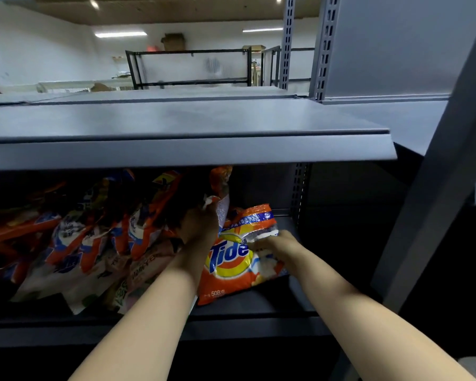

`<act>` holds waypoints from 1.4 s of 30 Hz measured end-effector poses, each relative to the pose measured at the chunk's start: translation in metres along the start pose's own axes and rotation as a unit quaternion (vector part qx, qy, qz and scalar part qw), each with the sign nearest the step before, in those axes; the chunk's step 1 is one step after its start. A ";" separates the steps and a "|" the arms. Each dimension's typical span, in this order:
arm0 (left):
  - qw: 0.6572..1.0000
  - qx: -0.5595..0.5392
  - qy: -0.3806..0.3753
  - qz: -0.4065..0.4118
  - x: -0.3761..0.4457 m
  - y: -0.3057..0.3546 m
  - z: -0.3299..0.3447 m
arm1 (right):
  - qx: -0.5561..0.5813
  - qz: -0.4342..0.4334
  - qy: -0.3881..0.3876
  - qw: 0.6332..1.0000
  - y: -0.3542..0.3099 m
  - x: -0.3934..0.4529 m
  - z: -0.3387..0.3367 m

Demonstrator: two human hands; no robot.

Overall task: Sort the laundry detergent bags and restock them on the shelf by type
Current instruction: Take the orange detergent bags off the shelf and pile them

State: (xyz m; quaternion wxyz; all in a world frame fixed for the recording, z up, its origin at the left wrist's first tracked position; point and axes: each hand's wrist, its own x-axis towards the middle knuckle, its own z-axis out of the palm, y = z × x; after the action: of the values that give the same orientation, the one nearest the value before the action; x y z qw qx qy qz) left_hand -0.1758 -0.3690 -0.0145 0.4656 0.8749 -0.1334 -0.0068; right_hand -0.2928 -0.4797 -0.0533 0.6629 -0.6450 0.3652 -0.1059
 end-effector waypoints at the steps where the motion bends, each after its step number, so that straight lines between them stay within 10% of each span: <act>1: 0.999 -0.044 0.006 0.001 0.000 -0.001 0.002 | 0.007 -0.004 0.007 1.000 0.000 -0.005 0.000; 7: 0.969 -0.229 0.046 0.082 -0.037 0.012 -0.018 | 0.038 -0.073 0.050 0.995 0.006 -0.036 -0.005; 22: 0.962 -0.166 0.203 0.079 -0.179 0.017 -0.068 | -0.257 -0.211 0.213 0.919 0.006 -0.167 -0.036; 31: 0.942 -0.262 0.206 0.047 -0.278 0.029 -0.101 | -0.149 -0.336 0.251 0.896 0.031 -0.243 -0.075; 42: 0.891 -0.332 0.230 0.209 -0.364 0.101 -0.103 | 0.039 -0.413 0.290 0.863 0.019 -0.328 -0.173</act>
State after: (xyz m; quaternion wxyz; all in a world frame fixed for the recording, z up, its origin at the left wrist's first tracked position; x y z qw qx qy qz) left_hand -0.5357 -0.2521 0.0851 0.7373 0.5983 -0.1919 0.2481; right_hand -0.6397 -0.4108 0.0597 0.4476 -0.6504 0.2365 -0.5663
